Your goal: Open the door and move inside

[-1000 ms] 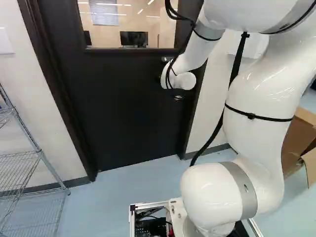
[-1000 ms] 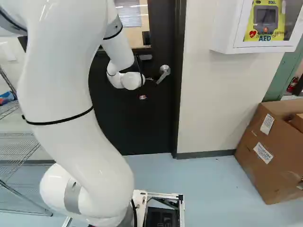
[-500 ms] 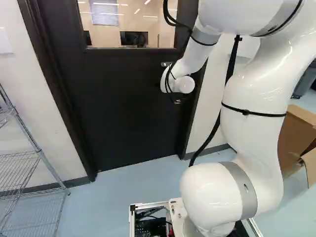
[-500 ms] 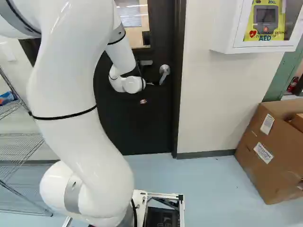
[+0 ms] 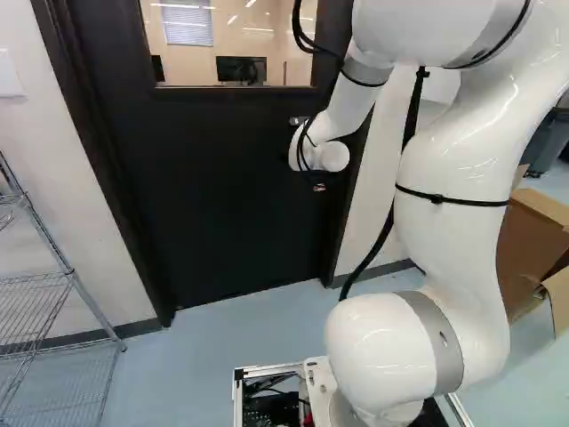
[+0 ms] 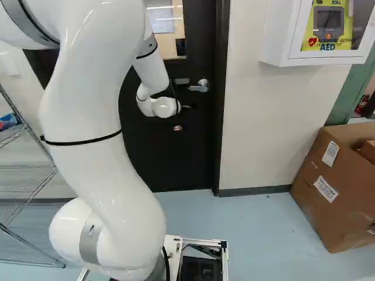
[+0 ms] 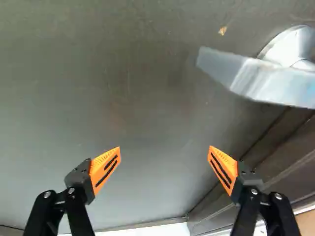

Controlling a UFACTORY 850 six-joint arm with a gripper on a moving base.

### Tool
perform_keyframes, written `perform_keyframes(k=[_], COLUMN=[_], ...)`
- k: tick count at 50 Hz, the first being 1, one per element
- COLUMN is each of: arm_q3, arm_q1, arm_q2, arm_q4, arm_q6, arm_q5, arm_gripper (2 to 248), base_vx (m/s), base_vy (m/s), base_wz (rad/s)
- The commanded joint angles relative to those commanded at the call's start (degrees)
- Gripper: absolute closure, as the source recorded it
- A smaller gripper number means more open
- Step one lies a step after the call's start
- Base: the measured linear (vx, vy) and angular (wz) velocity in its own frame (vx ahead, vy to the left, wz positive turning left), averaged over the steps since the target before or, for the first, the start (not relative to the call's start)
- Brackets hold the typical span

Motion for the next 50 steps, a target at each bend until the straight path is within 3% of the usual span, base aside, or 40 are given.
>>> perform_keyframes(k=[26, 36, 50], arm_q3=[0.6, 0.6, -0.4], arm_q1=[-1.1, -1.2, -1.2], arm_q2=[0.5, 0.5, -0.3], arm_q4=[0.8, 4.5, 12.3], arm_q6=[0.0, 0.0, 0.0], arm_q5=[0.1, 1.3, 4.8], arm_gripper=[3, 3, 3], base_vx=[0.0, 0.0, 0.0], base_vy=[0.0, 0.0, 0.0], base_wz=[0.0, 0.0, 0.0])
